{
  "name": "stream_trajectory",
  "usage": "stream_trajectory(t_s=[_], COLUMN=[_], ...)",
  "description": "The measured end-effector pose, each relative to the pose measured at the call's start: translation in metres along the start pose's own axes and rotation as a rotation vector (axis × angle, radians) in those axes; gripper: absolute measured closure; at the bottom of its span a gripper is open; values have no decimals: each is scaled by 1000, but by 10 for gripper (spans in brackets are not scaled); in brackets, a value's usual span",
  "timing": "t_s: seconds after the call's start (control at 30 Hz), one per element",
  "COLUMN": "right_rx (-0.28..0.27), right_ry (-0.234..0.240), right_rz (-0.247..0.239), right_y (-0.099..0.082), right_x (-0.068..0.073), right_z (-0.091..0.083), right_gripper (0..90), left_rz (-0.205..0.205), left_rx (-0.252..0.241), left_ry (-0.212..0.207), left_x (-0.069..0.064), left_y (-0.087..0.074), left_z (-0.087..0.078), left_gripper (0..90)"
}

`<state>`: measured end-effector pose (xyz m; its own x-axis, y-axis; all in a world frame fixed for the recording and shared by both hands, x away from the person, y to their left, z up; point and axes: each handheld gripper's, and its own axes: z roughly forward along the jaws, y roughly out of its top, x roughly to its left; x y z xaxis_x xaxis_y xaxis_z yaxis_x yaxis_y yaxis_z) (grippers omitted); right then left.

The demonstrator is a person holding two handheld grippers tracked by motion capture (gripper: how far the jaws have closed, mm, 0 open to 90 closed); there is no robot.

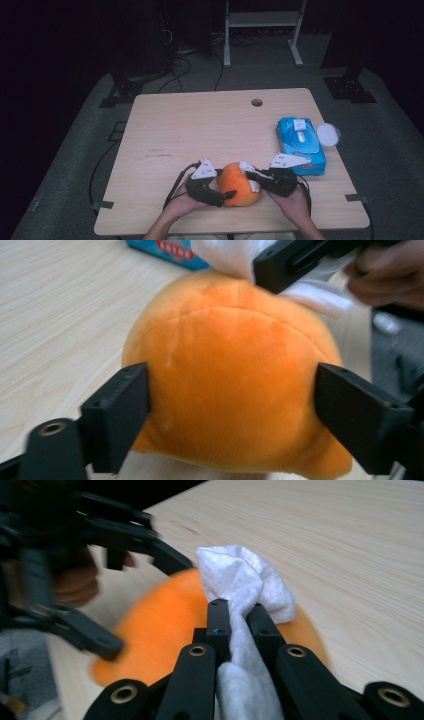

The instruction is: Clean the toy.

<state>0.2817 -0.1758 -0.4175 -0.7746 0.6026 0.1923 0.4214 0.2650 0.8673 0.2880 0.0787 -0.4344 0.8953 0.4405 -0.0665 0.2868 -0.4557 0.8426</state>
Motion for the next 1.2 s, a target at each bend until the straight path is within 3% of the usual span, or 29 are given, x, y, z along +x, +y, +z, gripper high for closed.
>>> stream_trajectory(t_s=[0.03, 0.1, 0.13, 0.2, 0.27, 0.37, 0.43, 0.5, 0.53, 0.6, 0.73, 0.8, 0.87, 0.97, 1.03, 1.1, 1.2], right_rx=[-9, 1, 6, 7, 9, -8, 1, 4, -8, -18, -24, -9, -1, -3, 8, 4, -24], right_ry=[37, 33, 26, 4, -17, -27, -38, -41, -31, -19, 61, 48, 24, -21, -51, -47, -21], right_rz=[-44, -69, -75, -27, -17, 29, 22, 15, -9, -17, -60, -76, -59, -36, -42, -34, -49], right_y=[3, 4, 4, 0, -2, -5, -5, -4, 1, 3, 10, 9, 8, 4, 3, 2, 5], right_x=[13, 17, 16, 1, -6, -19, -19, -14, -5, -1, 15, 14, 7, -4, -7, -6, 3], right_z=[2, 3, 3, -2, -5, -9, -9, -7, -8, -9, -5, -3, -5, -12, -13, -13, -14], right_gripper=[819, 818, 819, 821, 821, 820, 820, 821, 821, 821, 821, 821, 821, 821, 821, 821, 821], left_rz=[18, 50, 42, 21, -23, -63, -64, -32, -23, -17, 4, 6, -21, -70, -89, -93, -41], left_rx=[8, 25, 10, -12, -32, -12, 4, -7, -10, -25, -32, -41, -53, -41, -32, -25, -43], left_ry=[5, 7, -5, -26, -28, -46, -49, -31, -20, -8, 1, -9, -29, -26, -39, -39, -19], left_x=[-2, -5, -4, 0, 4, 6, 5, 2, 0, -2, -9, -8, -5, -1, 1, 0, -6], left_y=[1, 2, 2, 4, 5, 1, -1, 0, 1, 3, 6, 6, 5, 2, 1, 1, 5], left_z=[0, 1, 1, -1, -2, 4, 6, 5, 4, 1, 2, 2, 2, 5, 8, 9, 8], left_gripper=[207, 208, 206, 144, 115, 85, 98, 187, 260, 280, 291, 276, 217, 122, 107, 130, 256])
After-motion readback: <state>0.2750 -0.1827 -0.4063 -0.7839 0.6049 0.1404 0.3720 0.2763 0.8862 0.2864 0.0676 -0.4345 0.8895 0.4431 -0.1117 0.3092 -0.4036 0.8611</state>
